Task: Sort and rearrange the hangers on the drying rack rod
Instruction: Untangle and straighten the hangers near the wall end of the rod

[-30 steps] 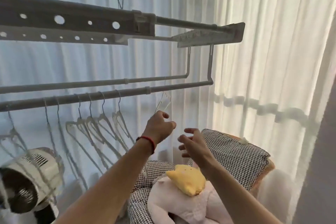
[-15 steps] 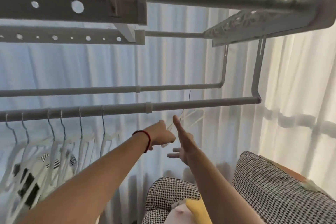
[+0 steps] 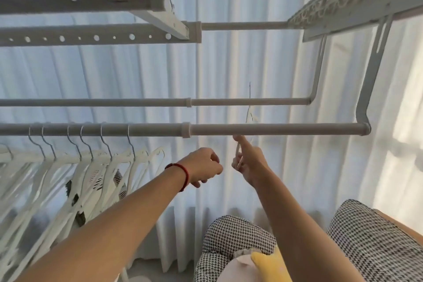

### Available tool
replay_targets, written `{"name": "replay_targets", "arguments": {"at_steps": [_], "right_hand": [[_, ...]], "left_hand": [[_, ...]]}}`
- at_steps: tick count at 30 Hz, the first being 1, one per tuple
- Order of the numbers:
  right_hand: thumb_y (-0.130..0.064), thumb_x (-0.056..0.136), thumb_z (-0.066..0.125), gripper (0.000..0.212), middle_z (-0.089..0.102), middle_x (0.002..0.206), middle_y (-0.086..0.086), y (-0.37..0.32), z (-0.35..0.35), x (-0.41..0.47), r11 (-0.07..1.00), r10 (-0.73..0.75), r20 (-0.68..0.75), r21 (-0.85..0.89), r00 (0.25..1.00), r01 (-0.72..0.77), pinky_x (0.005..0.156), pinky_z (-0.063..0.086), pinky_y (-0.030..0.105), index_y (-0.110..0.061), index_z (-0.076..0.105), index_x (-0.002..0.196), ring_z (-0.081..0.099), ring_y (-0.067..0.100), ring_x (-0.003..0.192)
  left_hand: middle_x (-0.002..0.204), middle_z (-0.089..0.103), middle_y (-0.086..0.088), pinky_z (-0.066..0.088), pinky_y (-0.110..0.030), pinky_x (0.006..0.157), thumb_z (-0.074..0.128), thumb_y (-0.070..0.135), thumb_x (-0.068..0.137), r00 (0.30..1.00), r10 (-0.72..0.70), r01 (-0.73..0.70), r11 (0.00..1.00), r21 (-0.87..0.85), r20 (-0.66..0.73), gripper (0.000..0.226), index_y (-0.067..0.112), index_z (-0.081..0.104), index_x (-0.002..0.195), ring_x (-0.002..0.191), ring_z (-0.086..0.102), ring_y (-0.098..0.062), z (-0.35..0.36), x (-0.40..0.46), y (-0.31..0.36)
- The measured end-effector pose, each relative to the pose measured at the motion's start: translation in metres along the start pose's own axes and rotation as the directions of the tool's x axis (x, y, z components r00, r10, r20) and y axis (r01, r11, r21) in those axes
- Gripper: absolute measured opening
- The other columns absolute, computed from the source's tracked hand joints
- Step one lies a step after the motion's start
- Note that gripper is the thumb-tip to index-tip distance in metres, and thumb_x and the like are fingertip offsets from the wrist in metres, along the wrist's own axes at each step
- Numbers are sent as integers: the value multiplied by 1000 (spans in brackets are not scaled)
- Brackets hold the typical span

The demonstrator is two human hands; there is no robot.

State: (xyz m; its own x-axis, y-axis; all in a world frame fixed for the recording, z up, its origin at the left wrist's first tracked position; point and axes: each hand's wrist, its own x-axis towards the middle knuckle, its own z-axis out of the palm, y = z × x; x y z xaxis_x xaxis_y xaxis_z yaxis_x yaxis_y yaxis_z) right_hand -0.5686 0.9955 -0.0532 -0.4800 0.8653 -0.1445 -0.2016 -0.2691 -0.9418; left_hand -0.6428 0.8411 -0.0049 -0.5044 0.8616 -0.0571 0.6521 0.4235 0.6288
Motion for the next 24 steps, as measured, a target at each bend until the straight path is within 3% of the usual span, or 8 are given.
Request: {"name": "replay_targets", "arguments": {"at_steps": [2, 6, 9, 13, 17, 19, 22, 24], "right_hand": [[-36, 86, 74, 49, 42, 91, 12, 2, -11, 0, 995, 99, 50, -21, 994, -98, 53, 45, 26, -4, 54, 117, 39, 19, 58], [-42, 84, 73, 56, 50, 105, 20, 42, -39, -17, 946, 320, 161, -106, 934, -306, 37, 40, 16, -6, 49, 119, 40, 11, 45], [-49, 82, 73, 64, 61, 102, 24, 69, -67, -35, 912, 396, 241, -214, 886, -350, 32, 34, 14, -1, 49, 117, 40, 10, 47], [-48, 83, 71, 68, 67, 111, 30, 74, -107, -65, 865, 492, 380, -317, 783, -390, 29, 35, 16, 8, 54, 118, 46, 11, 46], [-51, 80, 75, 95, 59, 134, 35, 73, -139, -82, 851, 519, 523, -387, 677, -354, 30, 36, 16, 19, 47, 137, 46, 11, 51], [-52, 80, 75, 98, 56, 135, 35, 70, -150, -87, 848, 527, 588, -412, 614, -334, 30, 35, 17, 17, 42, 142, 47, 11, 52], [-53, 82, 70, 95, 55, 133, 33, 63, -166, -84, 832, 552, 658, -475, 512, -286, 30, 32, 17, 14, 44, 144, 48, 11, 52], [-56, 83, 65, 92, 60, 126, 29, 57, -180, -84, 828, 552, 691, -521, 466, -209, 34, 23, 18, 11, 48, 143, 47, 9, 51]], "left_hand": [[102, 63, -3, 60, -40, 89, 56, 23, 92, 999, -34, 32, 997, 65, 38, 35, 18, 56, 126, 92, 62, -20, 1, -5, -5], [129, 59, -4, 56, -40, 96, 58, 29, 95, 990, -65, 37, 975, 218, 122, 47, 18, 50, 140, 112, 60, -23, 4, -17, -20], [132, 60, -3, 51, -35, 96, 59, 32, 95, 966, -41, -34, 958, 284, 254, 58, 17, 43, 149, 104, 58, -20, 1, -28, -31], [131, 58, -4, 46, -37, 101, 60, 37, 96, 945, -53, -79, 920, 383, 322, 61, 11, 42, 148, 114, 58, -22, -3, -46, -47], [121, 59, -6, 46, -33, 82, 62, 36, 94, 953, -65, -76, 894, 442, 296, 50, 7, 50, 132, 98, 53, -21, 8, -67, -59], [132, 57, -8, 49, -37, 90, 65, 40, 92, 949, -103, -29, 912, 410, 297, 66, 7, 40, 143, 109, 56, -23, 20, -79, -67], [160, 34, -10, 44, -38, 107, 68, 41, 91, 954, -147, 46, 935, 353, 263, 105, 11, -4, 161, 137, 46, -29, 36, -92, -74], [160, 36, -10, 43, -35, 102, 65, 43, 94, 963, -163, 86, 941, 327, 216, 106, 17, -14, 160, 136, 48, -30, 49, -97, -79]]}}
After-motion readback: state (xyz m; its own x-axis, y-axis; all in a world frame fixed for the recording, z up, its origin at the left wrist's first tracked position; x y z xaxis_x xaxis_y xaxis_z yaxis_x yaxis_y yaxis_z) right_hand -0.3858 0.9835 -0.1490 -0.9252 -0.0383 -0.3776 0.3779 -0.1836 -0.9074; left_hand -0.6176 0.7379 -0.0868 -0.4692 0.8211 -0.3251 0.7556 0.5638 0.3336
